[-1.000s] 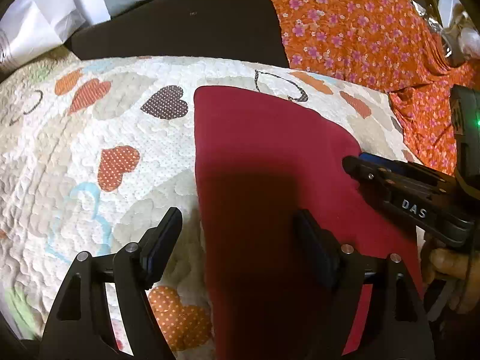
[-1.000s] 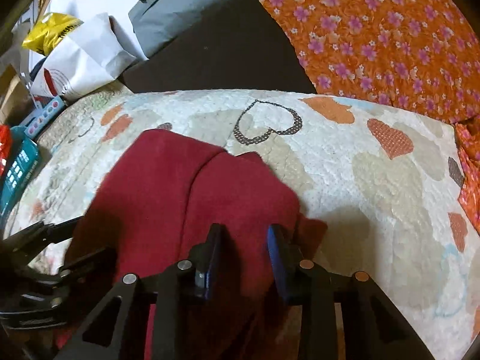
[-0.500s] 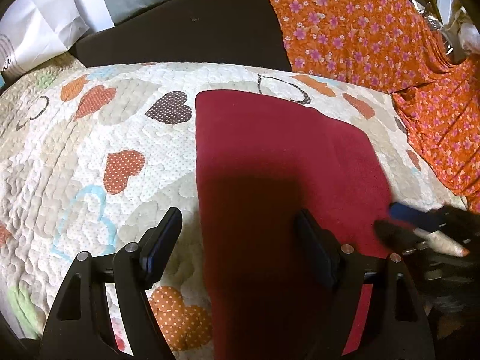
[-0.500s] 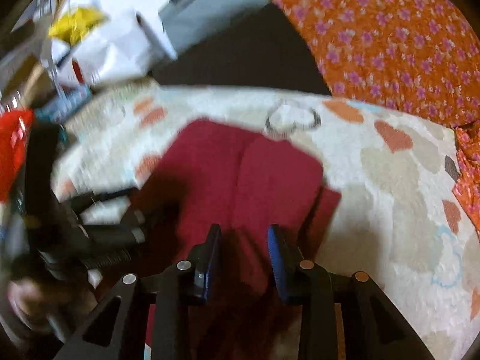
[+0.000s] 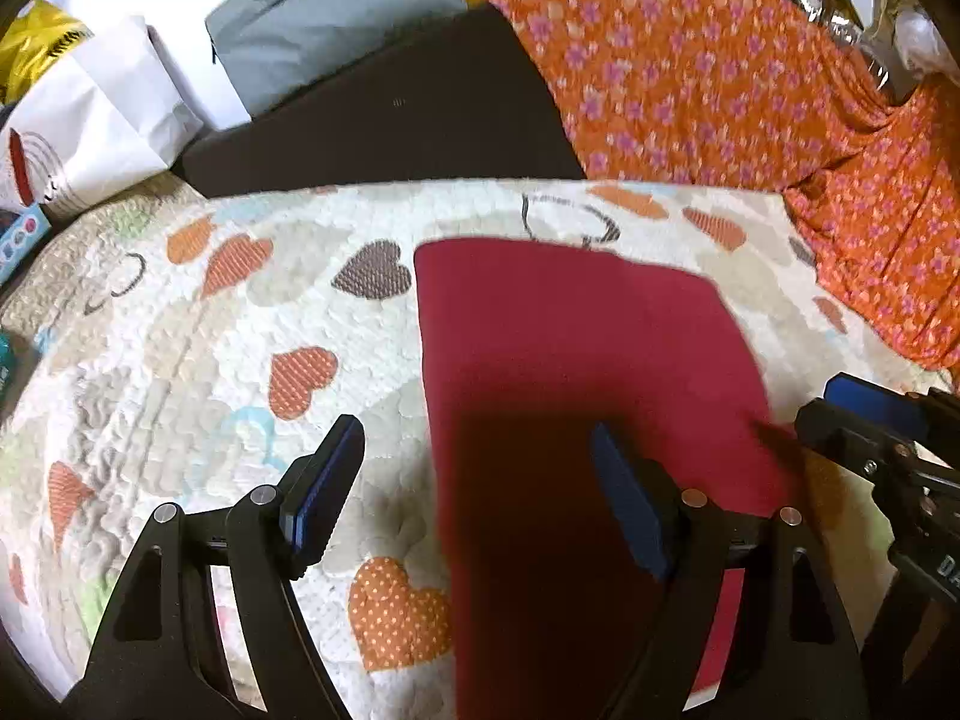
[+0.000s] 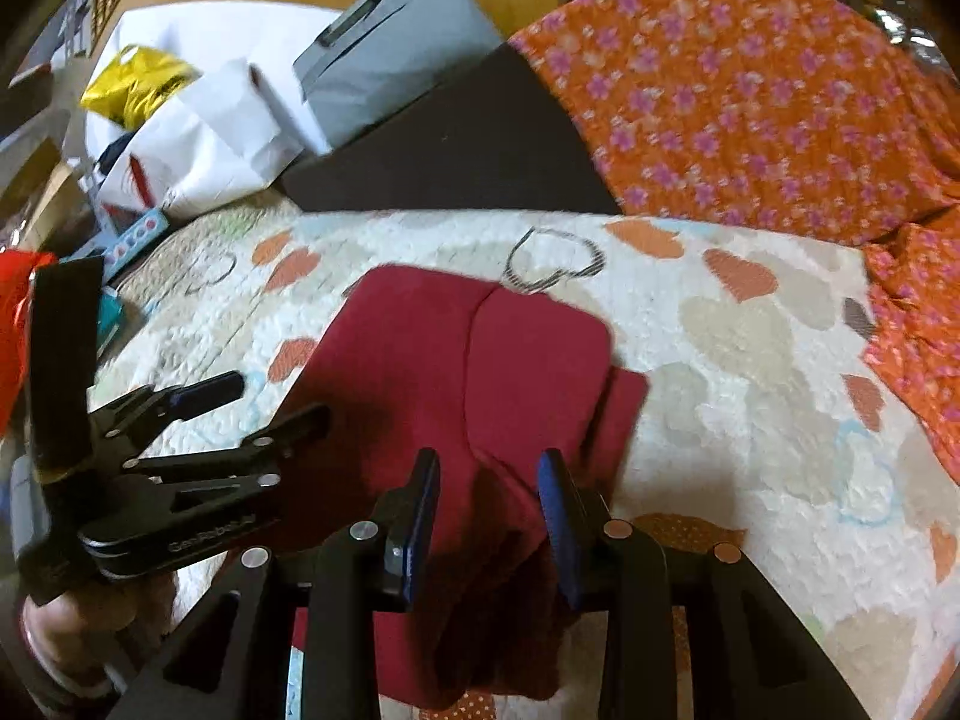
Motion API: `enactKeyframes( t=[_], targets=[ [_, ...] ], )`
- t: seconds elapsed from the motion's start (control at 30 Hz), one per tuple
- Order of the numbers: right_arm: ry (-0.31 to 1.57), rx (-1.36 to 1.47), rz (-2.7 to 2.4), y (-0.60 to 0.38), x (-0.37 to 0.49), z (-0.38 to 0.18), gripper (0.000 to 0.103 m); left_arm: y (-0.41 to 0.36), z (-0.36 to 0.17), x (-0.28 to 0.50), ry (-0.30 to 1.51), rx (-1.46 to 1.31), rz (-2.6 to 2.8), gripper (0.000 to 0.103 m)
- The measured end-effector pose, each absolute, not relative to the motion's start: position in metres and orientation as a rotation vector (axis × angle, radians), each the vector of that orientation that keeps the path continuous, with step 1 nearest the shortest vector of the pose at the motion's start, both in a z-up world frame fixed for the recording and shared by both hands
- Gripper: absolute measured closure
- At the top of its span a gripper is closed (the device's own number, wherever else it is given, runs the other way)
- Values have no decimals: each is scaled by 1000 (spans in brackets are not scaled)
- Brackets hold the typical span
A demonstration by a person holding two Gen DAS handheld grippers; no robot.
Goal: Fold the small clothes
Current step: 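Open both tools and lift them away from the folded garment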
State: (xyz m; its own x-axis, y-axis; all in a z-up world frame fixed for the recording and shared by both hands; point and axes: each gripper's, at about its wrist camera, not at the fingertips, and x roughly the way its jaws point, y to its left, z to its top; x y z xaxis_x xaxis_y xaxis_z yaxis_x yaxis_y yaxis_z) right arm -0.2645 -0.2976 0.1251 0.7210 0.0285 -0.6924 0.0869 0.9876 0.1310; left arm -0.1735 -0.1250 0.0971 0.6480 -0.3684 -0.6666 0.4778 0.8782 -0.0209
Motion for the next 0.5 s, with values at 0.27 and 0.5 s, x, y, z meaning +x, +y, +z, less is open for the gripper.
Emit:
enactKeyframes(
  t=[0.27,0.5],
  targets=[
    [717,203,-62,-303,-280,142,60,-114,129,-198,628,158,-467,24],
    [705,205,-40,-297,-285,148,59,-107,135,-204,641,141,-439,24]
  ],
)
